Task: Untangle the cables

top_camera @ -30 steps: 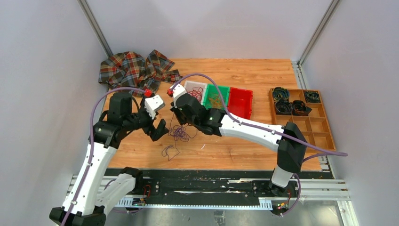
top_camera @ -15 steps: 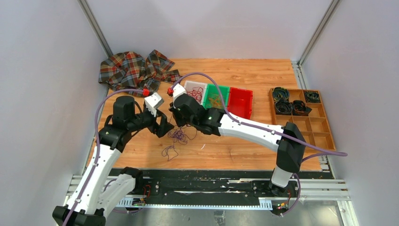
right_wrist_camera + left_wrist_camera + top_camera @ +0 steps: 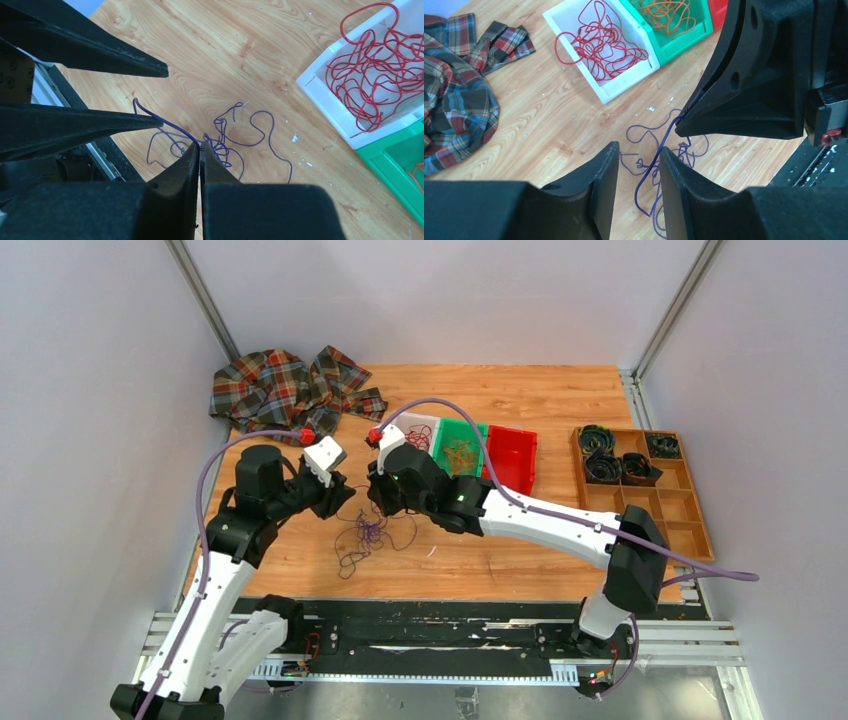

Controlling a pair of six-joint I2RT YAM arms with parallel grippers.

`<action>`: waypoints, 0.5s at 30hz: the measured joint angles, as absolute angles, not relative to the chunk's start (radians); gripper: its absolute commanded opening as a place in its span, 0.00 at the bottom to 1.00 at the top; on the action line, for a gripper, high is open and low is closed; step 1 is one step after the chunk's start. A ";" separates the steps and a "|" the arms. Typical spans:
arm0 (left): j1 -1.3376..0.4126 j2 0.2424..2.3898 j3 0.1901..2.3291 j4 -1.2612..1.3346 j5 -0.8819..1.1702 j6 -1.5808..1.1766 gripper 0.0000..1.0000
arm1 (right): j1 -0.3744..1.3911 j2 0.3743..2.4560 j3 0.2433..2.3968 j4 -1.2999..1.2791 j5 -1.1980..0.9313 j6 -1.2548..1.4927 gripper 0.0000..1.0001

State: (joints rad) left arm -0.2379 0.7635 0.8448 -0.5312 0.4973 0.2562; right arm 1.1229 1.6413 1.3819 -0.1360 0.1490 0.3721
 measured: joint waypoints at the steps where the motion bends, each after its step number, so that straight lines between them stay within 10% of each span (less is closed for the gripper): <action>1: -0.238 0.764 0.845 -0.534 0.498 0.270 0.42 | 1.123 1.640 1.378 -0.128 0.143 0.373 0.01; 10: -0.242 0.799 0.847 -0.589 0.537 0.414 0.38 | 1.123 1.626 1.342 -0.067 0.064 0.371 0.01; 15: -0.246 0.809 0.850 -0.606 0.516 0.483 0.04 | 1.118 1.601 1.312 -0.024 0.033 0.371 0.01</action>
